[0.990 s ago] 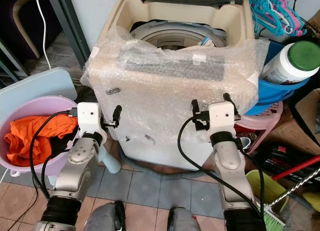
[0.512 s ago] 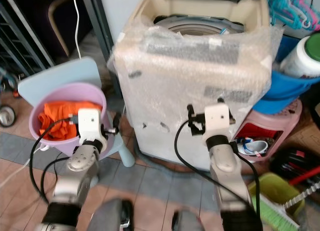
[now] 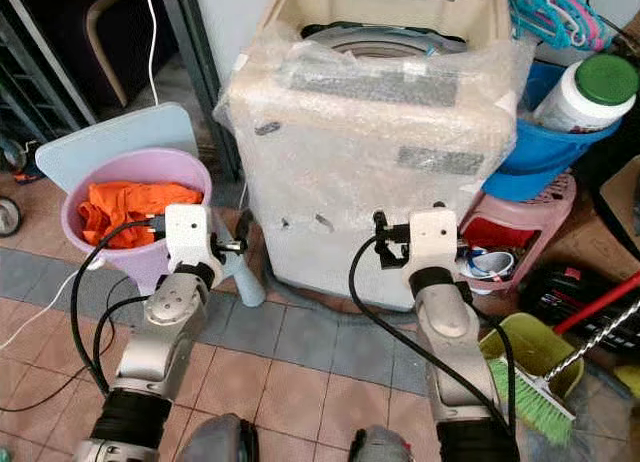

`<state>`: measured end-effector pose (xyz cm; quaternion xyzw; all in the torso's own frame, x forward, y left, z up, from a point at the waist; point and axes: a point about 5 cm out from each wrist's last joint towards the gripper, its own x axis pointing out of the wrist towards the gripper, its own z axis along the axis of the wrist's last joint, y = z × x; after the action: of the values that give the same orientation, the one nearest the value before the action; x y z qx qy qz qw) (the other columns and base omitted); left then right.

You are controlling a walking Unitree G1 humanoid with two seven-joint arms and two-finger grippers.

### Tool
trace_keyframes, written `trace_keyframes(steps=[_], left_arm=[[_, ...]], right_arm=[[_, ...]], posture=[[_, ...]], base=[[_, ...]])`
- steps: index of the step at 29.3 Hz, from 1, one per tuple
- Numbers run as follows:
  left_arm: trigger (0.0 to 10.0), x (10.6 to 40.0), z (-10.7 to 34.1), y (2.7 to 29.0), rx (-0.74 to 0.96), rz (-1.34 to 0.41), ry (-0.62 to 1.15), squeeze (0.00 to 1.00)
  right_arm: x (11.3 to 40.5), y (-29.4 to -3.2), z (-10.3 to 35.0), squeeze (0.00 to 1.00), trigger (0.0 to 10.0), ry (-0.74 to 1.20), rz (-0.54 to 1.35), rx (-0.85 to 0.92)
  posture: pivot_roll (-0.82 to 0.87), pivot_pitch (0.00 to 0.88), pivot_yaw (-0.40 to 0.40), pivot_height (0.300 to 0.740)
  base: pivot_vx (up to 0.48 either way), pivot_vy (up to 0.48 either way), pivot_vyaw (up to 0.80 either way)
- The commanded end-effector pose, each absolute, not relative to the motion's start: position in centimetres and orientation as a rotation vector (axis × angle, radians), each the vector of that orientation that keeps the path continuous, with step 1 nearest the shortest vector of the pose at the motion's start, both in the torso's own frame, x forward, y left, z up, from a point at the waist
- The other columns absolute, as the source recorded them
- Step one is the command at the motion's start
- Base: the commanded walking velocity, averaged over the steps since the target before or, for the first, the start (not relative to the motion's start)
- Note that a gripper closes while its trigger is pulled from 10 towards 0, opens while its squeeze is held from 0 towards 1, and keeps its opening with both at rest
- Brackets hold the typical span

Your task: Clothes washing

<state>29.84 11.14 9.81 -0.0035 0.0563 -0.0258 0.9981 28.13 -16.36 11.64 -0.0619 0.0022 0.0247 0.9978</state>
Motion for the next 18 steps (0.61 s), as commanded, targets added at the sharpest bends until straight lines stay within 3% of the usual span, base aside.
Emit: trace_keyframes(steps=[1,9,15,16,18], left_arm=[[10.0,29.8,9.5,11.8,-0.001,-0.022,0.125,0.0],[10.0,30.1,11.3,12.1,0.031,0.01,0.063,0.0],[10.0,29.2,10.6,12.2,0.031,-0.001,0.072,0.0],[10.0,28.9,10.2,12.2,0.044,0.001,0.083,0.0],[10.0,28.9,10.4,12.2,0.034,0.0,0.073,0.0]], right_arm=[[28.3,-15.7,11.9,0.0,10.0,0.004,0.072,-0.103],[28.9,-16.5,12.3,0.0,10.0,0.023,0.025,-0.048],[28.7,-15.1,12.2,0.0,10.0,0.033,0.072,-0.127],[28.6,-14.9,12.0,0.0,10.0,0.035,0.065,-0.161],[28.4,-14.5,11.7,0.0,10.0,0.051,0.084,-0.07]], posture=[[-0.06,0.101,0.041,0.74],[-0.01,0.144,0.045,0.74],[-0.03,0.151,0.037,0.74],[-0.03,0.144,0.036,0.74],[-0.02,0.144,0.036,0.74]], base=[[0.0,0.48,0.0],[0.0,0.48,0.0],[0.0,0.48,0.0],[0.0,0.0,0.0],[0.0,0.0,0.0]])
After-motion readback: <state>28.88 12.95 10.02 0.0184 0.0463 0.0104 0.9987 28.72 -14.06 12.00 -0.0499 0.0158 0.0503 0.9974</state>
